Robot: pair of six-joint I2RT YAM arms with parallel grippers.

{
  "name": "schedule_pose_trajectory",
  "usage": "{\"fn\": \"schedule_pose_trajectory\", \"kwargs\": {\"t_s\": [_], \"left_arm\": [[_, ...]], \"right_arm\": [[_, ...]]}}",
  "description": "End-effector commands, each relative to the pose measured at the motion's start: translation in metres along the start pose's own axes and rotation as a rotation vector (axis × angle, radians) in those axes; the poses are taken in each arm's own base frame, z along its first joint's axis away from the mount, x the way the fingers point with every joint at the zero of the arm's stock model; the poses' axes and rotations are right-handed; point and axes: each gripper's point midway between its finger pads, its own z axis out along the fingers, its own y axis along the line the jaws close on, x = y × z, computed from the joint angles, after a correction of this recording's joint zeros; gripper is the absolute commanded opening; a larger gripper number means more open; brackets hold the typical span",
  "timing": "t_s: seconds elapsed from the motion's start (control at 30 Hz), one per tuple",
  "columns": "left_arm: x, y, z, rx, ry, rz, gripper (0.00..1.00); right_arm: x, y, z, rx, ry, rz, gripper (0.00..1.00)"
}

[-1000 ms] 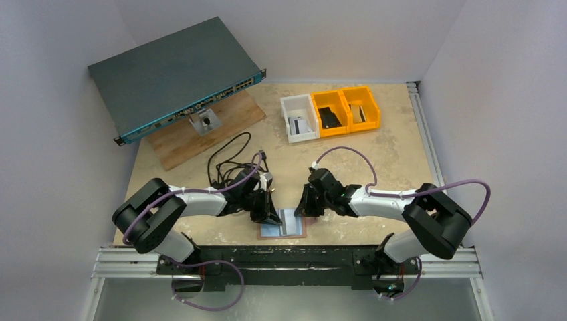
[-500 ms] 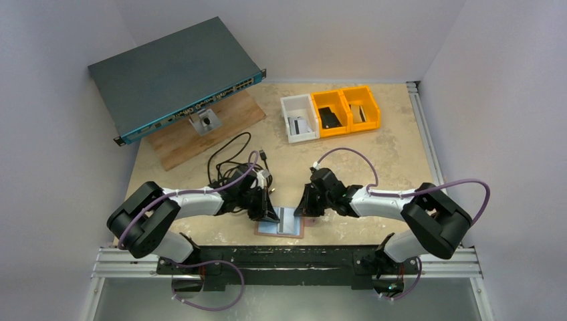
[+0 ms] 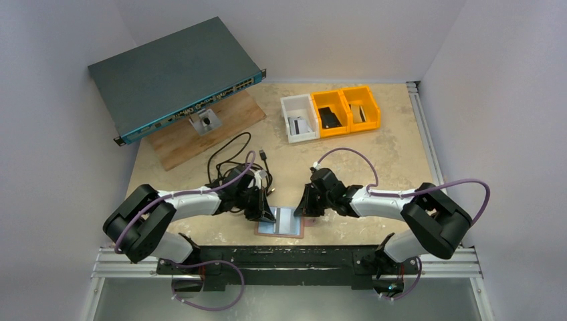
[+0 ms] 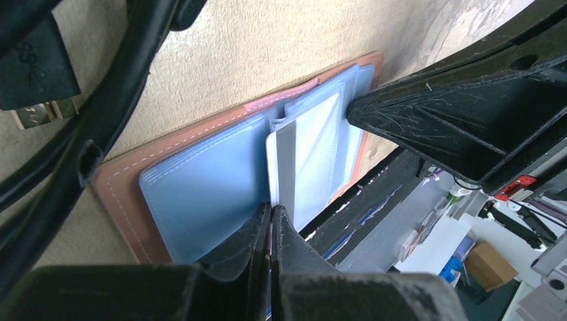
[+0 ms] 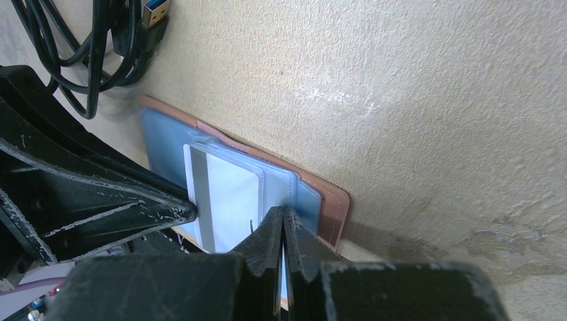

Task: Take the credit cards out of the card holder
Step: Remove the credit card from the card holder.

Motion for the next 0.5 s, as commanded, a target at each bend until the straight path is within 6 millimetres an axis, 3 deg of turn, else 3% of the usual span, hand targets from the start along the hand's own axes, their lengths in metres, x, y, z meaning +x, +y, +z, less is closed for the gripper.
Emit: {"fn": "schedule_pose_trajectory", "kwargs": {"t_s": [0.0, 0.33, 0.47], "left_arm": [[0.0006, 0.009, -0.0049, -0.036, -0.008, 0.024, 0.0], [-0.0024, 0.0051, -0.0029, -0.015, -0.009, 0.02, 0.03], [-0.0037, 0.0029, -0.0025, -0.007, -0.011, 0.018, 0.11]], "right_arm": [[0.0253, -0.0818, 0.0016, 0.289, 0.05, -0.009, 0.0], [0.0243, -0.0786, 0.0024, 0.275, 0.05, -0.016, 0.0], [0.0244, -0.0778, 0.0023, 0.272, 0.052, -0.018, 0.0]]}}
